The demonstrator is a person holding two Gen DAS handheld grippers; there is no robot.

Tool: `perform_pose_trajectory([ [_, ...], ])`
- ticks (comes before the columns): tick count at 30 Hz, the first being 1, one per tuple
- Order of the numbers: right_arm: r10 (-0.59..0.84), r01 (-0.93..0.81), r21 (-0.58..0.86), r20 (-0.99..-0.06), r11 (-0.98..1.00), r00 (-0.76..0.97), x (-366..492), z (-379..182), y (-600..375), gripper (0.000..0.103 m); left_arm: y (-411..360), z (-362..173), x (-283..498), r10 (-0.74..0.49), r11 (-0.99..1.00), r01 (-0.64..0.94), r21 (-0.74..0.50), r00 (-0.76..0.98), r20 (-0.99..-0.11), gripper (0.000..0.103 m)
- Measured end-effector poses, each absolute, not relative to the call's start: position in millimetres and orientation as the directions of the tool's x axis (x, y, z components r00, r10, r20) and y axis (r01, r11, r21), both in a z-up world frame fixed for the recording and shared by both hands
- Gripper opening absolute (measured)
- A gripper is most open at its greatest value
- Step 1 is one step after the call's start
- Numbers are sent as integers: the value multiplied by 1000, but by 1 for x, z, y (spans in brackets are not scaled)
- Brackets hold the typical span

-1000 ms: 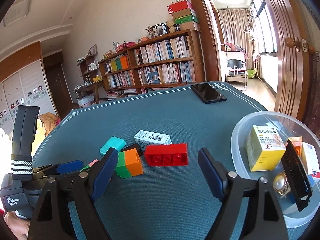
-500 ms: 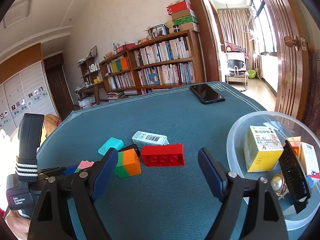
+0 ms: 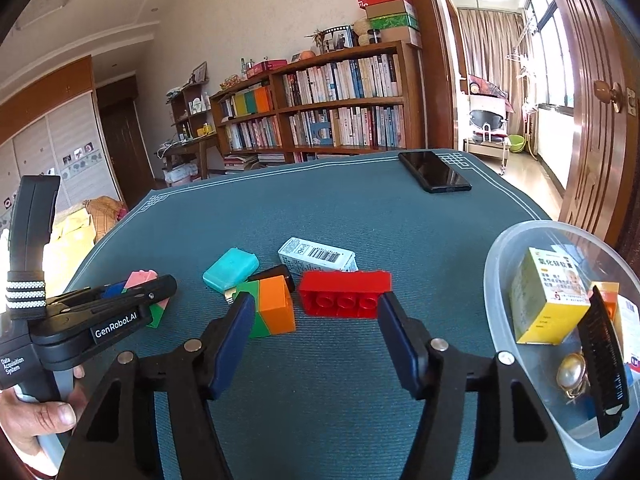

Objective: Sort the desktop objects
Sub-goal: 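Grasp the pink-green brick with the left tool while the right tool grasps the green-orange brick, then carry the pink-green and green-orange bricks over the clear bowl with both tools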

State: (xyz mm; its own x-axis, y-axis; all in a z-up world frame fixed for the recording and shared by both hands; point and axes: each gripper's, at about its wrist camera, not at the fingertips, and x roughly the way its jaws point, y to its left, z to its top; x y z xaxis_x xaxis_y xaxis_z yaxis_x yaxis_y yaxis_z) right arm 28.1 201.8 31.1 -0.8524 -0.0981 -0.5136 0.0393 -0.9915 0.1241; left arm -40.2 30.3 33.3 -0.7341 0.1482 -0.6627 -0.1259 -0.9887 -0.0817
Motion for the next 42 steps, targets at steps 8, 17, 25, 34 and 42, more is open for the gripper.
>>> perform_pose_trajectory([
  [8,-170,123,118,-634,-985,-754,-1,16,177,45,17,36,-43,138,-990,-97,-99,-749,-648,34],
  [17,-196,108,174,-647,-979,-737,-22,9,165,44,4,27,-51,145,-988,-71,-137,-727,-671,34],
  [25,-203,98,192,-658,-976,-725,-33,10,162,55,4,27,-51,146,-988,-65,-143,-722,-676,34],
  [34,-193,114,160,-662,-980,-724,-31,10,153,49,3,28,-50,152,-987,-70,-148,-721,-676,34],
  [42,-211,104,204,-621,-973,-755,-6,22,173,48,9,32,-47,165,-985,-93,-142,-724,-669,34],
])
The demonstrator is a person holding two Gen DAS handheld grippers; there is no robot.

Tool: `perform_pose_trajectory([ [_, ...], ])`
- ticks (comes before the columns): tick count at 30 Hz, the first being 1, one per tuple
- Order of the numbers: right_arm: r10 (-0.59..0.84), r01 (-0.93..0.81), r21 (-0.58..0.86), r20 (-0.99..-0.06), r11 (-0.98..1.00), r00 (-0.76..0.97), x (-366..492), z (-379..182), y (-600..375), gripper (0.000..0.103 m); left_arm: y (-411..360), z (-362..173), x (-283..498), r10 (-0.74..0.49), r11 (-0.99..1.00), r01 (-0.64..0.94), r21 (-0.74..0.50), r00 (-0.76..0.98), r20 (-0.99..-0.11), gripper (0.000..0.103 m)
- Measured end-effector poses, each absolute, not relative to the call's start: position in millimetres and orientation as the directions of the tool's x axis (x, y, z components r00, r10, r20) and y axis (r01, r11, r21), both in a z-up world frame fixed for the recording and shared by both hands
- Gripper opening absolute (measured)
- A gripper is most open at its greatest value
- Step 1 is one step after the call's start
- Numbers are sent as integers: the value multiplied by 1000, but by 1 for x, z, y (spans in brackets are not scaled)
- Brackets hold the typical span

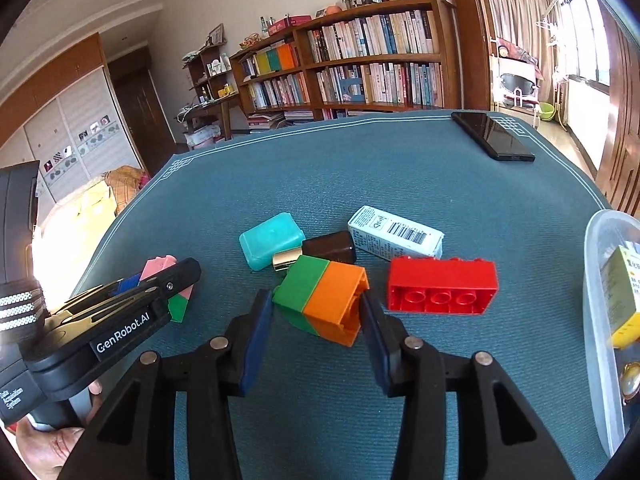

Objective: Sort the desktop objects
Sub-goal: 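Carry the pink-green and green-orange bricks over the clear bowl with both tools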

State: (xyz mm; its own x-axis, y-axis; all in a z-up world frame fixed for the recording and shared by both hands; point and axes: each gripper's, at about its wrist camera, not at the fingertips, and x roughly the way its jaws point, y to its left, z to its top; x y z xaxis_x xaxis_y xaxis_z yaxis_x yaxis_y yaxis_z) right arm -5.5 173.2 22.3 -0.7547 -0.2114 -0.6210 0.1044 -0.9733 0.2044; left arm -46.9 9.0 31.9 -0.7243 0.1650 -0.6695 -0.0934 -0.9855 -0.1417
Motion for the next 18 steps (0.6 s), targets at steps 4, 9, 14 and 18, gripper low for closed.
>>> perform_pose_trajectory([
  [4,-201,70,235,-598,-969,-776,11,30,193,48,15,34,-45,185,-982,-115,-147,-722,-667,34],
  [9,-187,47,254,-562,-966,-806,26,39,207,48,25,37,-41,207,-978,-149,-143,-719,-664,34],
  [14,-163,20,264,-533,-964,-830,39,48,221,48,40,42,-34,226,-973,-192,-125,-720,-656,34],
  [18,-128,-11,255,-524,-967,-842,50,53,237,48,54,46,-27,251,-965,-235,-114,-717,-650,34],
])
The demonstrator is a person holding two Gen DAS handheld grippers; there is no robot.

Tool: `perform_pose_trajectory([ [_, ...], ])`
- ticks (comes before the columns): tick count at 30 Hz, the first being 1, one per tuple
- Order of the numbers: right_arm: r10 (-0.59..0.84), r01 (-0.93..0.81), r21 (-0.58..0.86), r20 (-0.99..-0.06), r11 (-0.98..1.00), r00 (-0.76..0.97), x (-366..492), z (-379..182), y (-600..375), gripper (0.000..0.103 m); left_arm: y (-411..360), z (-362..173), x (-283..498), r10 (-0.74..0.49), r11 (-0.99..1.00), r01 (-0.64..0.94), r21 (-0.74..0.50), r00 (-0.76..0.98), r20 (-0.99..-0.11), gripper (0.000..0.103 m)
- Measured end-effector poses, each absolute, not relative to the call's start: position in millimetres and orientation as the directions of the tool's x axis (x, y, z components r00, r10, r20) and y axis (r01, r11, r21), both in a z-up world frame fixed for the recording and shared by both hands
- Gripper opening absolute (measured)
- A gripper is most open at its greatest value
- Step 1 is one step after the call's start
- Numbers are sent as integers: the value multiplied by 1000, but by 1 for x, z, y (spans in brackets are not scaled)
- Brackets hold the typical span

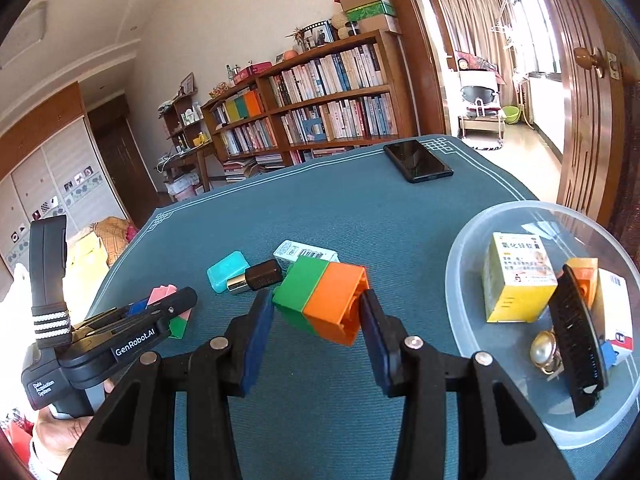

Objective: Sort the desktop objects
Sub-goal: 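Carry the pink-green and green-orange bricks over the clear bowl with both tools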

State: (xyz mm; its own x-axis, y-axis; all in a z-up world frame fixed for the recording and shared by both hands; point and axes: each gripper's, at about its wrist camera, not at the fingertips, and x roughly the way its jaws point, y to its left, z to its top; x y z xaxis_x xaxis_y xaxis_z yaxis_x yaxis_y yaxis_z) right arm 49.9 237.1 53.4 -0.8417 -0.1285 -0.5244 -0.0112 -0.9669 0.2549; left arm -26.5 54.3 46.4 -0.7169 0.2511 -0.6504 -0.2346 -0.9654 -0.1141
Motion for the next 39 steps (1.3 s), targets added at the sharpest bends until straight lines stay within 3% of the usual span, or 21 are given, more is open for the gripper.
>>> perform_pose_trajectory([
  [10,37,-178,235,-502,-956,-864,81,69,312,48,97,55,-7,319,-934,-346,-90,-693,-647,34],
  [17,149,-319,235,-540,-918,-828,93,65,359,48,127,60,4,370,-903,-422,-83,-663,-651,34],
  [39,194,-399,276,-554,-874,-809,108,61,407,48,221,81,26,538,-785,-607,-128,-563,-627,34],
])
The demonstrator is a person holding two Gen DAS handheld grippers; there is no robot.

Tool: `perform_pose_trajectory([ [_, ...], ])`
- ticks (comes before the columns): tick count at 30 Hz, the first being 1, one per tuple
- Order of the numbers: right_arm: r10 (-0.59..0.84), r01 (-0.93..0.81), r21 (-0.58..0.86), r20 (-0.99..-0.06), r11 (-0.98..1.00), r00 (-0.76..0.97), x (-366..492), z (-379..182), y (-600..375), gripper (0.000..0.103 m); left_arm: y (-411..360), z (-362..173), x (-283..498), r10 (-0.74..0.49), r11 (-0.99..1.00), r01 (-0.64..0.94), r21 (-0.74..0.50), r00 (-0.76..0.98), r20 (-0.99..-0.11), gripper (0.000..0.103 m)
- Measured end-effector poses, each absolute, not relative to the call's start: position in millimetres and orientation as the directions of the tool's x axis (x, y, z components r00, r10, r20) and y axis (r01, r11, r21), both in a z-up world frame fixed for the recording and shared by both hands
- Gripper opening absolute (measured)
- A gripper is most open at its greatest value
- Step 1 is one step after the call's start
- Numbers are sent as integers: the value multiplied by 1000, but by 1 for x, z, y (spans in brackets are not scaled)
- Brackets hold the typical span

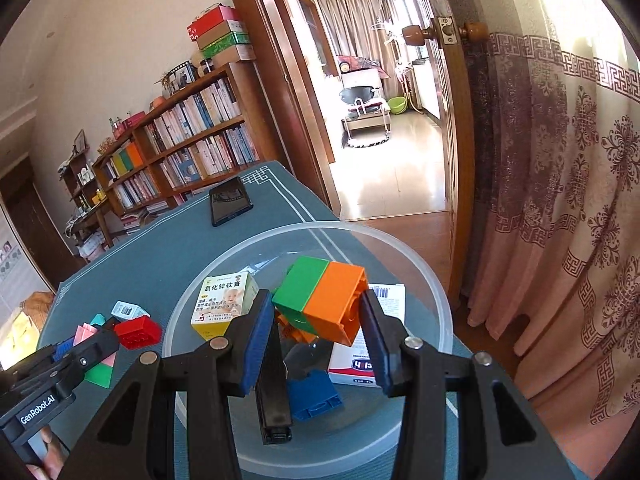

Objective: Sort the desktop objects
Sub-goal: 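Carry the pink-green and green-orange bricks over the clear bowl with both tools, then open the left tool to drop the pink-green brick while the right tool drops the green-orange brick into the bowl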

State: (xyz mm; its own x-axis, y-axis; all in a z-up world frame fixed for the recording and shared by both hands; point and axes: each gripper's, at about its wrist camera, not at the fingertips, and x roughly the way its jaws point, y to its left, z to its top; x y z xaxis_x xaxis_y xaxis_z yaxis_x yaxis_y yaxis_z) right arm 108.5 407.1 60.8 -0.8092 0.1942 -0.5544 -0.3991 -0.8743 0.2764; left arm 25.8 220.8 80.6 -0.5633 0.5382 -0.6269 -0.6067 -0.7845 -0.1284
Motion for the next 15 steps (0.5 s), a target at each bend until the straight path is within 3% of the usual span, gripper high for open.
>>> perform_pose_trajectory([
  [15,206,-419,294,-550,-859,-810,108,64,418,49,276,70,34,605,-700,-699,-143,-475,-639,34],
])
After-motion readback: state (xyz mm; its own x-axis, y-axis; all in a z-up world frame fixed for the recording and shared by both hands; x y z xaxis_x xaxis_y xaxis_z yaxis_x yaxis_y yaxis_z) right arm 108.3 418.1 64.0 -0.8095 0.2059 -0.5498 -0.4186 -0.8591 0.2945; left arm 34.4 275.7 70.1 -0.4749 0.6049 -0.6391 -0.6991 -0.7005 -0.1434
